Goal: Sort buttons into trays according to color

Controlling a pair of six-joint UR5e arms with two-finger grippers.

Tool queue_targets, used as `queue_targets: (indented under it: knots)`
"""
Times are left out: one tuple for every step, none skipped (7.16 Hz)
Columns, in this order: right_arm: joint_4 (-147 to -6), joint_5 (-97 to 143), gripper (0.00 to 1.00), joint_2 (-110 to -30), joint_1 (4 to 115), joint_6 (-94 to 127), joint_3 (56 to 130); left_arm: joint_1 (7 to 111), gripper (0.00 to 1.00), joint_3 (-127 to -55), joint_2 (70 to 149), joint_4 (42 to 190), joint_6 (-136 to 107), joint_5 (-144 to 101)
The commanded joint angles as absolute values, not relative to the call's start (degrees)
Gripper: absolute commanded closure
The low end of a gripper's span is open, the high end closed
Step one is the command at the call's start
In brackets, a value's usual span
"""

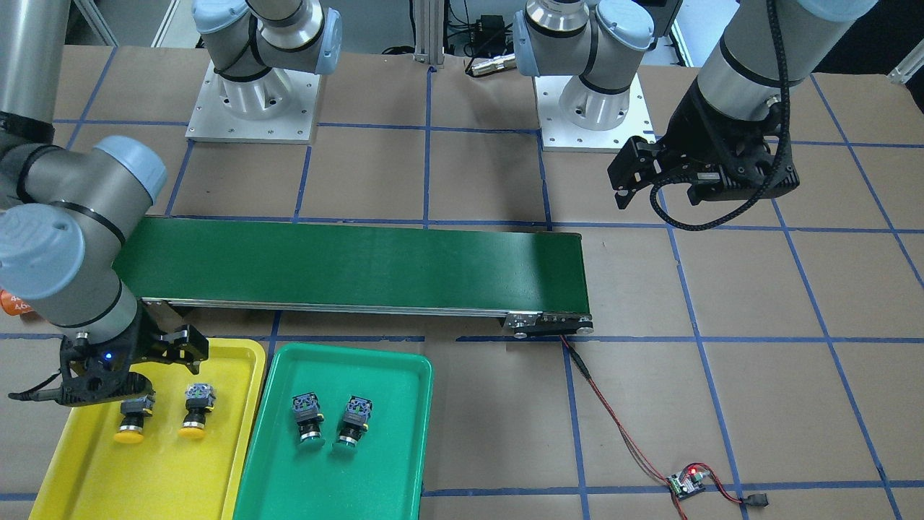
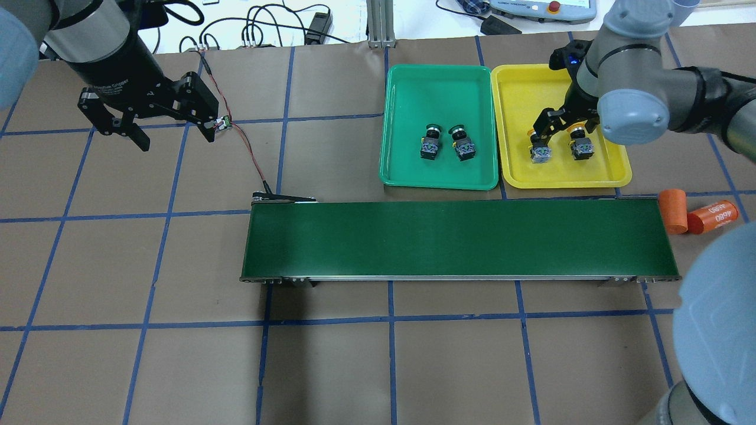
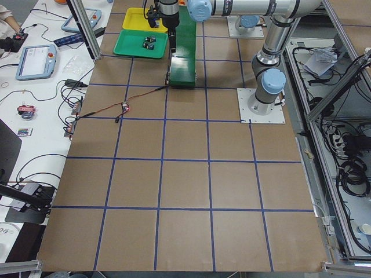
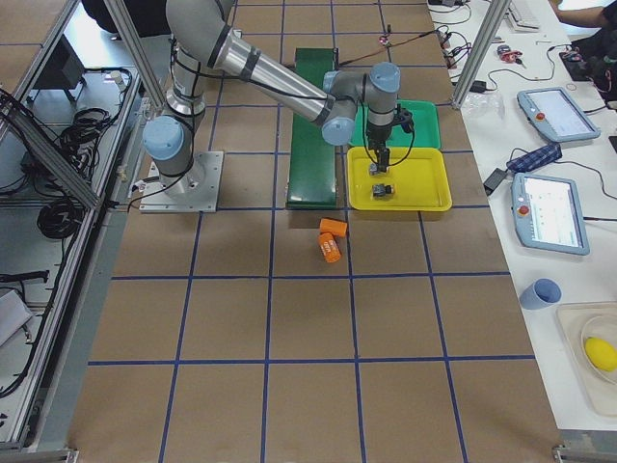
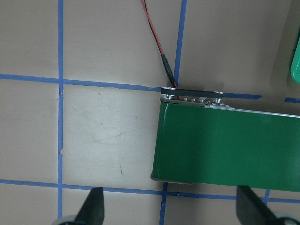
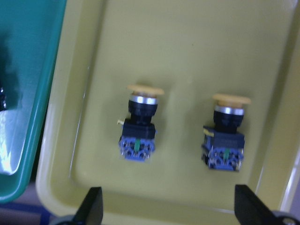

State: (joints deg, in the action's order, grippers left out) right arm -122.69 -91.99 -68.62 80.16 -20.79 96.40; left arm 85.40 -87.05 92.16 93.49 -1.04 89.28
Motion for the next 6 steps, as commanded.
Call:
queue_targets:
  knots:
    - [-109.23,-92.11,0.0,-79.67,80.33,-18.72,96.5,85.26,0.0,-87.36,92.11,93.52,-0.79,89.74]
    - [-101.24,-92.28,0.0,-85.02,80.42,-17.15,96.5,85.34,0.0,-87.36,92.2,93.6,-0.88,89.91]
    - [-95.77,-92.11,0.0,-89.69,80.68,-15.22,96.5,85.25,0.0,-87.54,91.94,93.6,-0.7,89.83]
    - [-91.88,-92.02,0.0,-93.83,80.77,-14.34,96.59,85.34,0.0,-87.54,92.11,93.43,-0.79,89.82]
    - [-87.41,-91.85,0.0,-97.26,81.29,-9.54,96.5,85.34,0.0,-87.54,92.02,93.43,-0.79,89.82]
    - [-84.06,-91.41,0.0,-99.47,83.13,-4.97,96.59,85.34,0.0,-87.54,92.02,93.43,-0.79,89.82]
